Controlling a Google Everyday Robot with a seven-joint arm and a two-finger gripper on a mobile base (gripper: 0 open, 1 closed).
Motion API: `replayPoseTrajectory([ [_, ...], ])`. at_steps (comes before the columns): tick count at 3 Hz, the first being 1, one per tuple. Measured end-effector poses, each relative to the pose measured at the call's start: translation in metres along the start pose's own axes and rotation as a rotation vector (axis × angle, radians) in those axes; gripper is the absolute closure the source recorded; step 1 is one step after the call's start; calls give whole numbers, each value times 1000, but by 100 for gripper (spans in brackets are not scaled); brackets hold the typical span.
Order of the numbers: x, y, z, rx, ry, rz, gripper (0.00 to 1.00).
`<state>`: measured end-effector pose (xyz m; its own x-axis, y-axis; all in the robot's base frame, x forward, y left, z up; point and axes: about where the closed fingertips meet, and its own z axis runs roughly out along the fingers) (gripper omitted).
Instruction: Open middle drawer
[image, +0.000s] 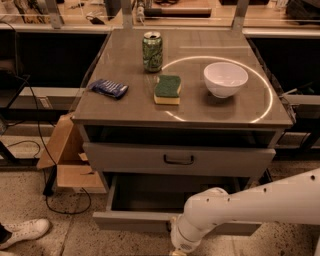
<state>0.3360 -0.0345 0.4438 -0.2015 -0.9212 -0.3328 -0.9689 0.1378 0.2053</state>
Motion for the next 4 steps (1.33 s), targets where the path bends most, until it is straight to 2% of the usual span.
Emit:
replayPoseTrajectory([
  [1, 60, 0, 15, -22, 93, 71, 0],
  [4, 55, 7, 24, -38, 107, 70, 0],
])
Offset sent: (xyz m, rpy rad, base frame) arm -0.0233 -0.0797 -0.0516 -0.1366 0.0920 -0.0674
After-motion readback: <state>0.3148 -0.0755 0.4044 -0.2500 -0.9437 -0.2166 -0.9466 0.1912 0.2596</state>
